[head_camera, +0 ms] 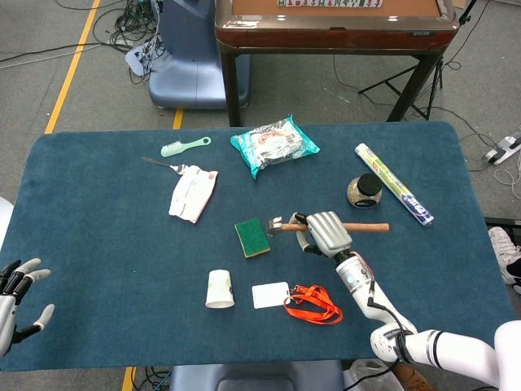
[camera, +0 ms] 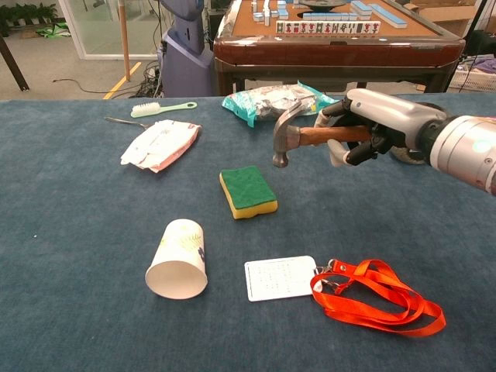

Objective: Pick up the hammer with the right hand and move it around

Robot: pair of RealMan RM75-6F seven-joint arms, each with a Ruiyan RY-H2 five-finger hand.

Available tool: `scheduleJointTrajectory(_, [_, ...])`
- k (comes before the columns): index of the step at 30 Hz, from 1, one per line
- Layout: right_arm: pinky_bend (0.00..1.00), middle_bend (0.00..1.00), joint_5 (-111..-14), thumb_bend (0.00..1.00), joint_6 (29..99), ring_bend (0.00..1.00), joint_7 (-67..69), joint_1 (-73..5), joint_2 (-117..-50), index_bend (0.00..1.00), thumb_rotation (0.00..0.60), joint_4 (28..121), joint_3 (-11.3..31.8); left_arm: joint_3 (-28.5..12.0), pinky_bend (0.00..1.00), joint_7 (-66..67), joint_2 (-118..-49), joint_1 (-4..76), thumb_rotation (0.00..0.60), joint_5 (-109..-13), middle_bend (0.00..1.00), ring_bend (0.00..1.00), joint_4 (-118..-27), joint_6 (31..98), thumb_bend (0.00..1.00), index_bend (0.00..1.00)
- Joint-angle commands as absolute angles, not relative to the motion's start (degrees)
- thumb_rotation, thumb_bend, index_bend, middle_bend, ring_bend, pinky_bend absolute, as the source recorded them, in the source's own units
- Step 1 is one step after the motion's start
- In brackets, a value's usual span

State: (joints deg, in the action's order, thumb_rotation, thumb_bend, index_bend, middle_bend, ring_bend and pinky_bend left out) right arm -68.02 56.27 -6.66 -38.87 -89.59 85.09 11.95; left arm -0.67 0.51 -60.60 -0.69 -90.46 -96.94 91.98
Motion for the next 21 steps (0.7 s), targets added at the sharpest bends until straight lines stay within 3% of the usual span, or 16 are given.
scheduleJointTrajectory(1, [0.71,0.94,-68.3,0.69,56.4,0.74,-6.1,-39.0,-89.8,0.93,0.600,85.3,12.2,-0.6,0.13,0.6,-60.6,-0.7,0.600,-90.5,0.17,0.08,-97.0,91.9,0.25,0.28])
scheduleJointTrajectory(21, [0.71,0.94,-65.3,0.70,53.5,0.74,-11.1,-43.9,-99.5,0.93,0.600,75.3,13.5,-0.7,0.13,-0.1,-60.5,-0.9,0.600,-90.5,0.17,0.08,-96.9,92.4,0.25,0.28])
